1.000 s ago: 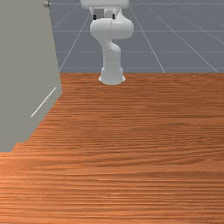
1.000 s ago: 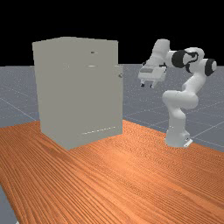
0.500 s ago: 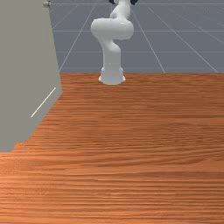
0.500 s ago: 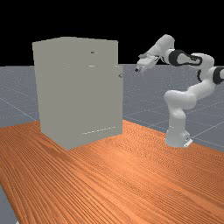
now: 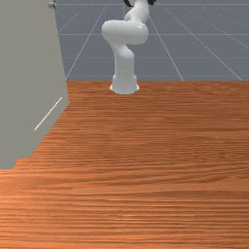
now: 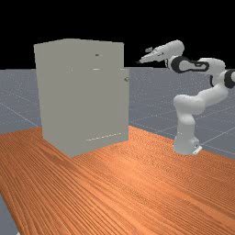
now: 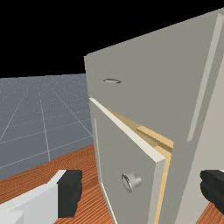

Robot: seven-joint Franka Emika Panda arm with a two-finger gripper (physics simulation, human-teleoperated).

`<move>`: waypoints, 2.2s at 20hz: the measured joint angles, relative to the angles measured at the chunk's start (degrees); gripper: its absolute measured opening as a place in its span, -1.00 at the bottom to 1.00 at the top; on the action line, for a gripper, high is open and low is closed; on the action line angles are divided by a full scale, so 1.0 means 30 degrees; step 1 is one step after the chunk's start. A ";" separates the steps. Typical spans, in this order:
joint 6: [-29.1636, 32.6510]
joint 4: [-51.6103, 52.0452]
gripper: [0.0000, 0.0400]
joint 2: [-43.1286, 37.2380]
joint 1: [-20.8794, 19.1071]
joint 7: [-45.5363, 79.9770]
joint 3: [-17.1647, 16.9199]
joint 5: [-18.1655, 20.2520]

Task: Open the cabinet door

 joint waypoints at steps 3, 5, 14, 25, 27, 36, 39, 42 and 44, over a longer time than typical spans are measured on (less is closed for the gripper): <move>0.2893 -0.0272 1.00 0.1370 0.0083 0.0210 -0.0435 -0.0226; 0.4257 -0.0429 1.00 0.2487 0.0031 0.0291 -0.0659 -0.0359; 0.5672 -0.1107 1.00 0.3820 -0.0070 -0.0288 -0.1827 -0.0674; 0.5778 -0.1418 1.00 0.3629 0.0335 -0.0285 -0.1767 -0.0515; 0.5291 -0.1748 1.00 0.3478 0.0244 -0.0588 -0.1799 -0.0719; 0.6073 -0.0930 1.00 0.5056 -0.0384 -0.0903 -0.2861 -0.0837; 0.6740 -0.0129 1.00 0.6772 -0.0342 -0.0760 -0.2774 -0.0847; 0.6758 -0.0566 1.00 0.6882 0.0031 -0.0589 -0.2146 -0.0901; 0.6649 -0.1075 1.00 0.6554 -0.0004 0.0167 -0.0823 -0.0889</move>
